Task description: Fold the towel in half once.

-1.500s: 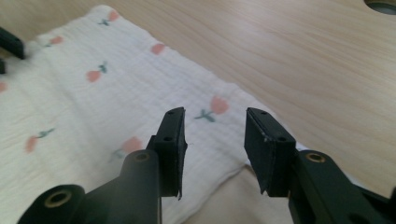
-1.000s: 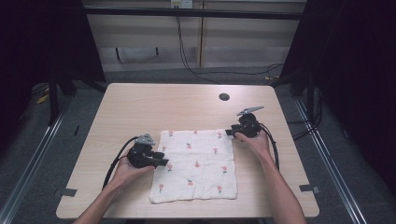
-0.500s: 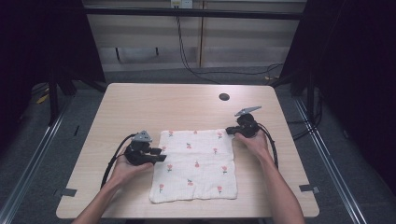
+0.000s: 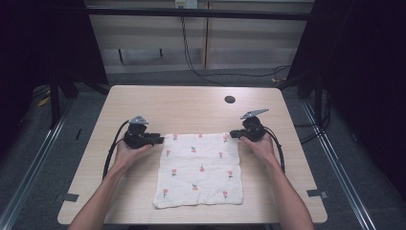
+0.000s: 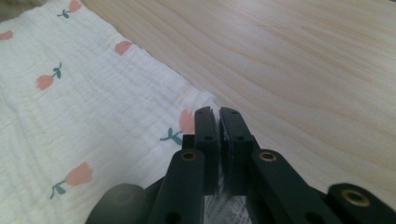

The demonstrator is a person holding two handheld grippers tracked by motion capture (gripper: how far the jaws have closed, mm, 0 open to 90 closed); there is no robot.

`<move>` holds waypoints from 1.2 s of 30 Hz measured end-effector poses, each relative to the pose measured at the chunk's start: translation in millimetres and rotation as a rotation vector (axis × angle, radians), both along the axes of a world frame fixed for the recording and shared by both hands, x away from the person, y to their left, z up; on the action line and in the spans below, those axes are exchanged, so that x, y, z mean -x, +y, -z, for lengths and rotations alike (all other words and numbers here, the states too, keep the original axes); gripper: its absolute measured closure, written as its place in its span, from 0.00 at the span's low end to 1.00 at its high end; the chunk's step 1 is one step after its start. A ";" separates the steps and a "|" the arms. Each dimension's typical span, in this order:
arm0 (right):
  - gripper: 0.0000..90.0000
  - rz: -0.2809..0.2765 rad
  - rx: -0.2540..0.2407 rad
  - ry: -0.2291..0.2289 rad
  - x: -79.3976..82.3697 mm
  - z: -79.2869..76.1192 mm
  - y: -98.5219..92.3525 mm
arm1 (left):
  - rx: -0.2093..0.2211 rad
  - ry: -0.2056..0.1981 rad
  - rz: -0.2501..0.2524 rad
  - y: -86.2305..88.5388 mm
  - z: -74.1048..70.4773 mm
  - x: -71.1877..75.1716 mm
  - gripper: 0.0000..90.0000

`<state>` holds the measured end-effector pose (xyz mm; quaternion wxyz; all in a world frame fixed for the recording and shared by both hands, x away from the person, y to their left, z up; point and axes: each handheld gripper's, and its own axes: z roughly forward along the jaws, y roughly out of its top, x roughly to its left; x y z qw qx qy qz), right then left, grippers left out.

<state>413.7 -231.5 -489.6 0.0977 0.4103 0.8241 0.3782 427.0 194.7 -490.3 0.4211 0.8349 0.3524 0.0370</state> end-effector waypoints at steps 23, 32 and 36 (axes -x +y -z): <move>0.96 -0.016 -0.020 -0.002 5.3 -0.4 -3.3 | -0.084 -0.023 -0.007 -28.2 13.9 -14.3 0.67; 0.96 -0.017 -0.050 -0.002 6.3 -2.6 -5.1 | -0.051 -0.014 0.029 -35.3 16.5 -11.5 0.94; 0.96 -0.018 -0.049 -0.007 7.9 -3.8 -5.5 | -0.028 -0.015 0.031 -30.3 12.4 -9.5 0.95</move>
